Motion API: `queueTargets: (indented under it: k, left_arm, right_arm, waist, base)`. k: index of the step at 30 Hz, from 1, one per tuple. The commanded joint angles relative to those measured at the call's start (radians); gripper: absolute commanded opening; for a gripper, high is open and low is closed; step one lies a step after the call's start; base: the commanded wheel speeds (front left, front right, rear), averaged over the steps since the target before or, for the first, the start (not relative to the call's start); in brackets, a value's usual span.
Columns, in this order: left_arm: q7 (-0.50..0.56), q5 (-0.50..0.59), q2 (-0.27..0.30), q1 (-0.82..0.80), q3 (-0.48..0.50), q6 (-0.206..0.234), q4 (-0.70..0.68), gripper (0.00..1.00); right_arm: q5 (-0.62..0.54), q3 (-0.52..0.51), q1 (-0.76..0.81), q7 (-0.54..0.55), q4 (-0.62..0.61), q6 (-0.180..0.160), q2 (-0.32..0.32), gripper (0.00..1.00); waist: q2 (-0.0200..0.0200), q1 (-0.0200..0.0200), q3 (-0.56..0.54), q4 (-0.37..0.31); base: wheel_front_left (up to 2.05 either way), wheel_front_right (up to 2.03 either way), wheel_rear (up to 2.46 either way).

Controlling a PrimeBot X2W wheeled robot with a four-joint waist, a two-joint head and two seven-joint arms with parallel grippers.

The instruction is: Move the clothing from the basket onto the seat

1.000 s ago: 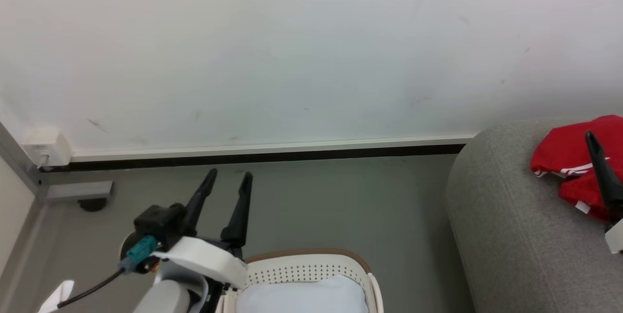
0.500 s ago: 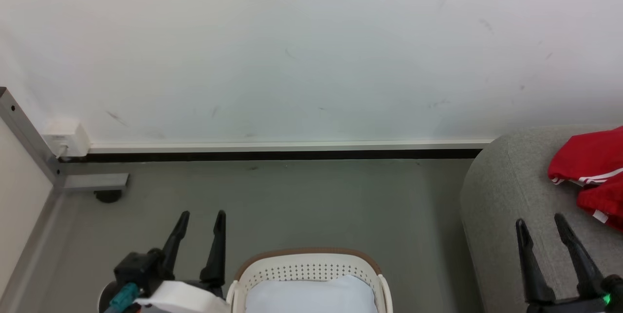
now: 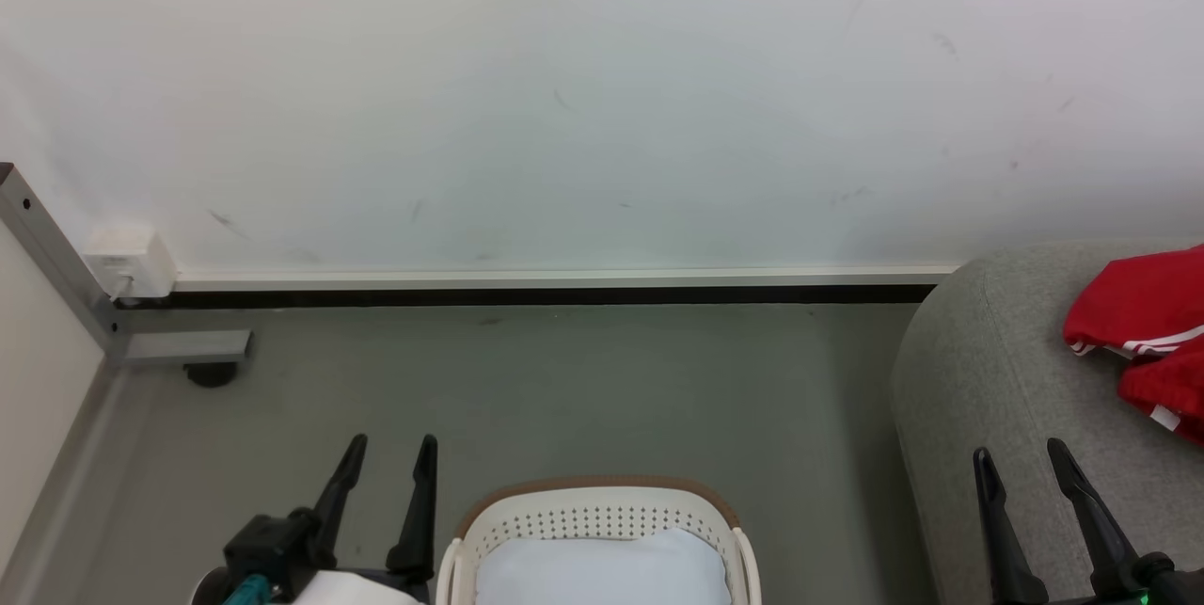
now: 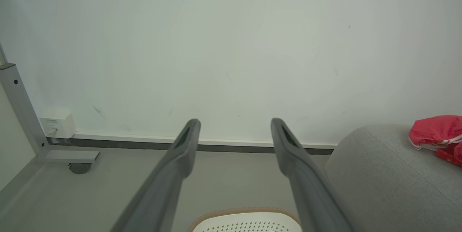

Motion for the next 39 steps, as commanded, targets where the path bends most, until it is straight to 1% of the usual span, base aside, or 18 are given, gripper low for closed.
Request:
queueTargets:
  k: [1, 10, 20, 21, 26, 39]
  left_arm:
    - [-0.001, 0.007, -0.001, 0.003, 0.004, -0.004, 0.003, 1.00]
    - [-0.001, 0.028, -0.006, 0.002, 0.018, -0.017, 0.013, 1.00]
    - [-0.001, 0.024, -0.009, -0.004, 0.020, -0.023, 0.028, 1.00]
    - [0.000, 0.018, -0.011, -0.001, 0.018, -0.021, 0.027, 0.00]
    - [0.009, -0.001, -0.016, 0.023, 0.020, -0.020, 0.066, 0.00]
    - [0.073, -0.248, -0.015, 0.014, 0.053, -0.023, 0.052, 0.00]
  right_arm:
    - [-0.007, -0.004, -0.005, 0.000, 0.003, -0.002, 0.001, 1.00]
    - [-0.013, -0.013, -0.015, 0.000, 0.012, -0.002, 0.011, 1.00]
    - [0.001, -0.007, -0.018, 0.000, 0.020, -0.002, 0.018, 1.00]
    - [0.001, -0.007, -0.008, 0.000, 0.016, 0.000, 0.018, 0.00]
    - [0.020, -0.004, 0.012, 0.004, 0.052, 0.000, 0.030, 0.00]
    - [0.258, -0.025, -0.020, 0.060, 0.075, 0.000, 0.029, 0.00]
  waist:
    - [0.0000, 0.0001, 0.000, 0.000]
    - [0.0000, 0.0001, -0.003, -0.002]
    - [0.0000, 0.0001, -0.005, 0.001]
    - [0.0000, 0.0001, -0.005, 0.001]
    - [0.0000, 0.0001, -0.005, 0.001]
    - [0.0000, 0.0001, -0.001, -0.005]
  base:
    - [0.00, 0.00, 0.00]
    - [0.00, 0.00, 0.00]
    - [0.00, 0.00, 0.00]
    - [0.00, 0.00, 0.00]
    - [0.00, 0.00, 0.00]
    - [0.00, 0.00, 0.00]
